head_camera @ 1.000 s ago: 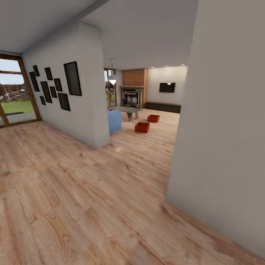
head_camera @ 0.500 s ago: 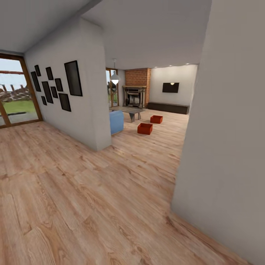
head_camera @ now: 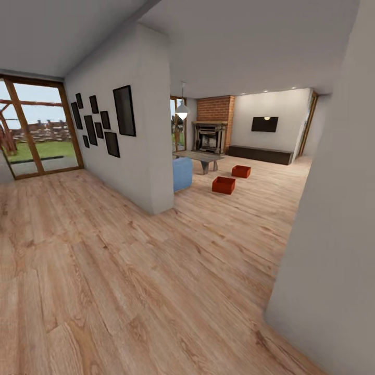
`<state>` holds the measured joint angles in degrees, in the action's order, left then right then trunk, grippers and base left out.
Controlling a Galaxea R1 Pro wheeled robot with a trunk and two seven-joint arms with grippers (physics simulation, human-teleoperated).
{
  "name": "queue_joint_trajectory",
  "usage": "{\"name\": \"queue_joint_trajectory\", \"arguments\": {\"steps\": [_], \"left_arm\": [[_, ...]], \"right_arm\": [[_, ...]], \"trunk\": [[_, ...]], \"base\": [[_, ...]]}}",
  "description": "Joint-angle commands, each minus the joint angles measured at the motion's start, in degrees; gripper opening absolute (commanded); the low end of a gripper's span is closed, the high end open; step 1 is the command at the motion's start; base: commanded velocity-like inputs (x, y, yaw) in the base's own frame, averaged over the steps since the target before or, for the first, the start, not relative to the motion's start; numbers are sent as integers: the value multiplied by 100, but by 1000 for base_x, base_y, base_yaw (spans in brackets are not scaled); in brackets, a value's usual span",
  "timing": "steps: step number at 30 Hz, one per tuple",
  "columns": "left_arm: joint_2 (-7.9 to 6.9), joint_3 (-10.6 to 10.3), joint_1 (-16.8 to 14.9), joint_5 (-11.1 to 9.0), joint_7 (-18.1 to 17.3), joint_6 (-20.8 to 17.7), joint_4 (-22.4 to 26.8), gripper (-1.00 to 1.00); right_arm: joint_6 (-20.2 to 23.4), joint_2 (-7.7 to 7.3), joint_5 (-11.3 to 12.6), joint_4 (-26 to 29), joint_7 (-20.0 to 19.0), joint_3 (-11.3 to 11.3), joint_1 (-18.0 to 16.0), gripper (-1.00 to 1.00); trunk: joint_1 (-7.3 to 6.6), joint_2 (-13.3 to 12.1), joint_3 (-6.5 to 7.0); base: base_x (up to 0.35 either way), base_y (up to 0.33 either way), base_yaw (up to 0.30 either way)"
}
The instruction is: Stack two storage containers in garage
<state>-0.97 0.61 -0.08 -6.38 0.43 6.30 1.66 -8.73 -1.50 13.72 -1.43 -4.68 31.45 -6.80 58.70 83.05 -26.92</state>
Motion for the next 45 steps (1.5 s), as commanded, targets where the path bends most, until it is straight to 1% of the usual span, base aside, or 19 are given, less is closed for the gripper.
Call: {"name": "queue_joint_trajectory", "arguments": {"steps": [1,5,8,45], "left_arm": [[1,1,-1,-48,1,12,1,100],[1,1,-1,-48,1,12,1,100],[1,1,-1,-48,1,12,1,100],[1,1,-1,-48,1,12,1,100]], "right_arm": [[-32,1,61,-15,-32,36,-6,100],[-32,-4,61,-15,-33,36,-6,100],[-32,-7,61,-15,-33,29,-6,100],[-41,-43,35,-15,-33,36,-6,100]], "trunk": [[3,2,-5],[3,2,-5],[3,2,-5],[3,2,-5]], "base": [[322,0,282],[322,0,274],[322,0,101],[322,0,2]]}}
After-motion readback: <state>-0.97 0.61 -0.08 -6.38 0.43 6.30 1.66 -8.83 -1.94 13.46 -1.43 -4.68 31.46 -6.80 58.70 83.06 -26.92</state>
